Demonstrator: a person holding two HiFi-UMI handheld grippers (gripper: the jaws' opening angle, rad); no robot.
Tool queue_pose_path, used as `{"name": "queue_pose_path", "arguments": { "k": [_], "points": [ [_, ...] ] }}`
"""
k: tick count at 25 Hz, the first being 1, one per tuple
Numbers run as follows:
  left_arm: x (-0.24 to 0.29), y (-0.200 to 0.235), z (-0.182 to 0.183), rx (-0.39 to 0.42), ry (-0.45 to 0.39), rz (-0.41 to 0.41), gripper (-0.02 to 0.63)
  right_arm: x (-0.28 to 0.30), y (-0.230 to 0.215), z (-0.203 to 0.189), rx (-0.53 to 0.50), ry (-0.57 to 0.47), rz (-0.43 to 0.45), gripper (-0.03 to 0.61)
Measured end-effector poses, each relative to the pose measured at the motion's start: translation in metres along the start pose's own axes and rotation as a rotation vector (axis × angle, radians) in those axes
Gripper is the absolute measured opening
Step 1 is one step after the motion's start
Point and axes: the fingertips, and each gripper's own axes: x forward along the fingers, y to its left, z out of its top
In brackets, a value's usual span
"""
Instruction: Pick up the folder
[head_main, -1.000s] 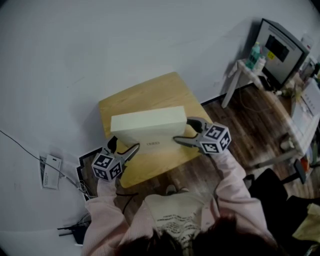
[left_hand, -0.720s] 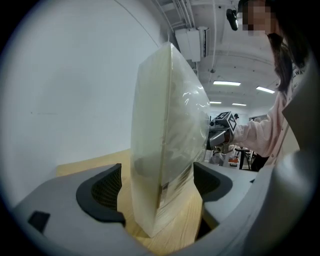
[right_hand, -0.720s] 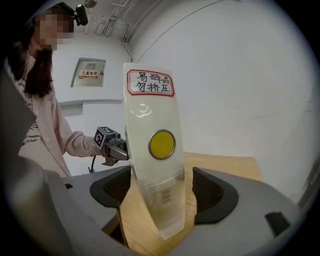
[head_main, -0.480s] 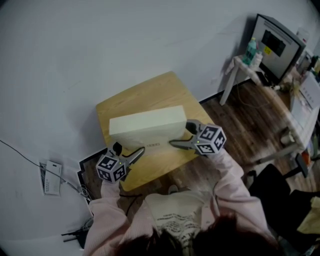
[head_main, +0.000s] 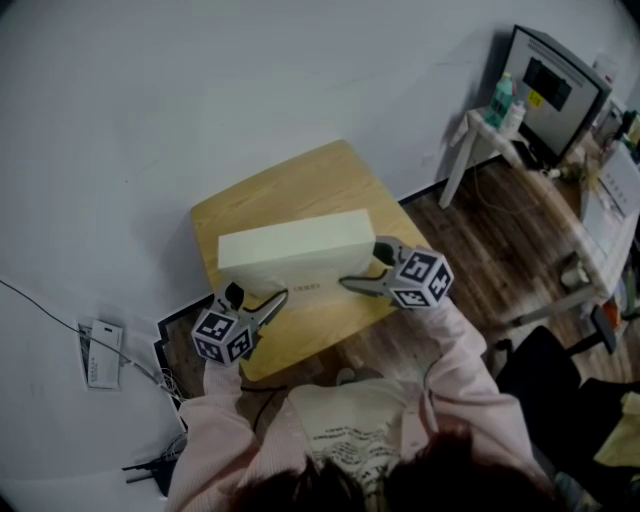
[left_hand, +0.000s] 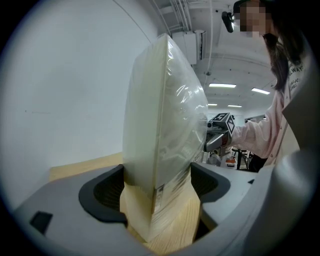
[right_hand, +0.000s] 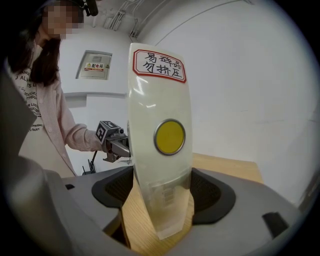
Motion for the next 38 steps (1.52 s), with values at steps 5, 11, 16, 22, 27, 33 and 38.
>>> {"name": "queue_pose_path", "arguments": {
  "k": [5, 11, 16, 22, 27, 33, 38],
  "points": [
    [0.001, -0.001, 0.001, 0.001, 0.009, 0.007, 0.42, -0.001, -0.001, 0.0, -0.007, 0.0, -0.007, 0.348],
    [0.001, -0.004, 0.006, 0.001, 0.004, 0.018, 0.42, -0.006, -0.002, 0.005, -0.017, 0.002, -0.015, 0.345],
    [-0.003, -0.007, 0.017, 0.005, -0.01, 0.026, 0.419, -0.012, -0.001, 0.016, -0.021, -0.02, -0.017, 0.345],
    [-0.008, -0.011, 0.029, 0.014, -0.029, 0.049, 0.42, -0.018, 0.0, 0.027, -0.033, -0.055, -0.014, 0.345],
    [-0.015, -0.017, 0.049, 0.022, -0.058, 0.07, 0.419, -0.027, 0.001, 0.045, -0.04, -0.098, 0.0, 0.345],
    [-0.032, -0.017, 0.075, 0.011, -0.108, 0.111, 0.419, -0.031, 0.007, 0.075, -0.021, -0.14, 0.021, 0.345],
    [-0.045, -0.046, 0.093, 0.005, -0.157, 0.152, 0.419, -0.06, 0.019, 0.09, -0.042, -0.167, 0.046, 0.345]
  ]
}}
